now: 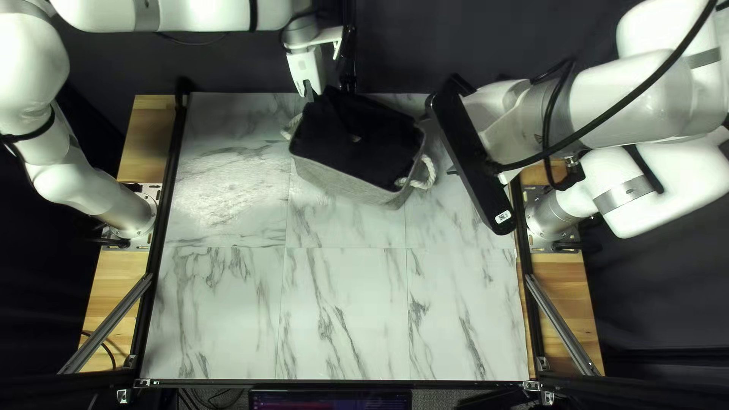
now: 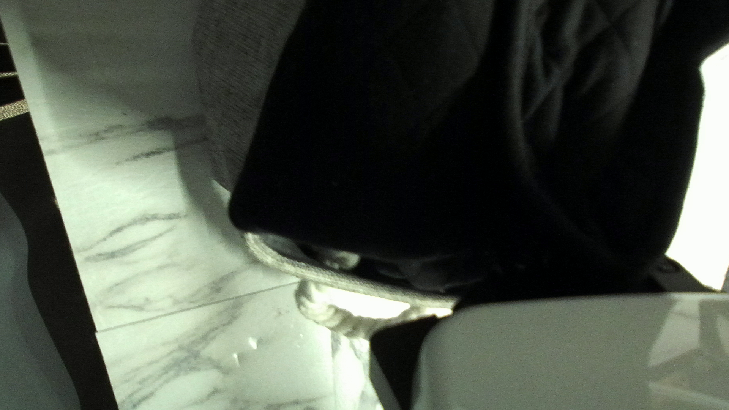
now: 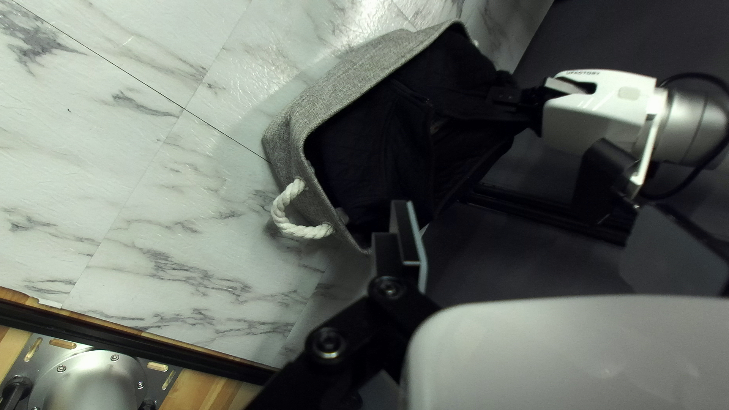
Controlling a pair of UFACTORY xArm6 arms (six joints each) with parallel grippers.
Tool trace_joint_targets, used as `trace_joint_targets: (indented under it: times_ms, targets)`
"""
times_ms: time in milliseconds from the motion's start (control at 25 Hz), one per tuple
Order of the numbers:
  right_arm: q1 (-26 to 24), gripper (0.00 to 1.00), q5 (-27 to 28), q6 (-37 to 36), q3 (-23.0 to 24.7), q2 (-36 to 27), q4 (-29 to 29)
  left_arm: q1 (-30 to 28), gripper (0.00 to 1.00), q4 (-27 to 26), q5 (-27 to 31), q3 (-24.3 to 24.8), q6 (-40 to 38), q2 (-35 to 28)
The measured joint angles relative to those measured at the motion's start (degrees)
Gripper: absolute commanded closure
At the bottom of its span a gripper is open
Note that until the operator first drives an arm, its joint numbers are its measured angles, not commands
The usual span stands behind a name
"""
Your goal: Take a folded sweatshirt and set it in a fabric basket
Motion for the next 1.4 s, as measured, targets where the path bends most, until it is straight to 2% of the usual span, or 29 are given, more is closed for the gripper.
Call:
trace_joint_targets:
  times_ms: [160, 400, 840, 920, 1080, 1400]
  targets:
    - [0.0, 0.0, 0.0, 0.0, 0.0, 0.0, 0.0, -0.8, 1.0, 0.5, -0.7, -1.3, 0.7, 1.2]
    - [0.0, 0.0, 0.0, 0.0, 0.0, 0.0, 0.0, -1.6, 1.0, 0.9, -6.3, 3.4, 4.0, -0.8]
    - [0.0, 0.0, 0.0, 0.0, 0.0, 0.0, 0.0, -8.2, 0.98, 4.9, -27.5, 15.9, 1.1, -3.9]
    - [0.0, 0.0, 0.0, 0.0, 0.0, 0.0, 0.0, -9.0, 0.0, 5.8, -29.3, 16.7, 0.4, -4.0]
    - [0.0, 0.0, 0.0, 0.0, 0.0, 0.0, 0.0, -8.7, 0.0, 5.4, -28.1, 17.0, 0.8, -5.5]
    - [0.0, 0.0, 0.0, 0.0, 0.0, 0.0, 0.0, -6.5, 0.0, 4.5, -14.4, 17.1, 0.2, -18.3]
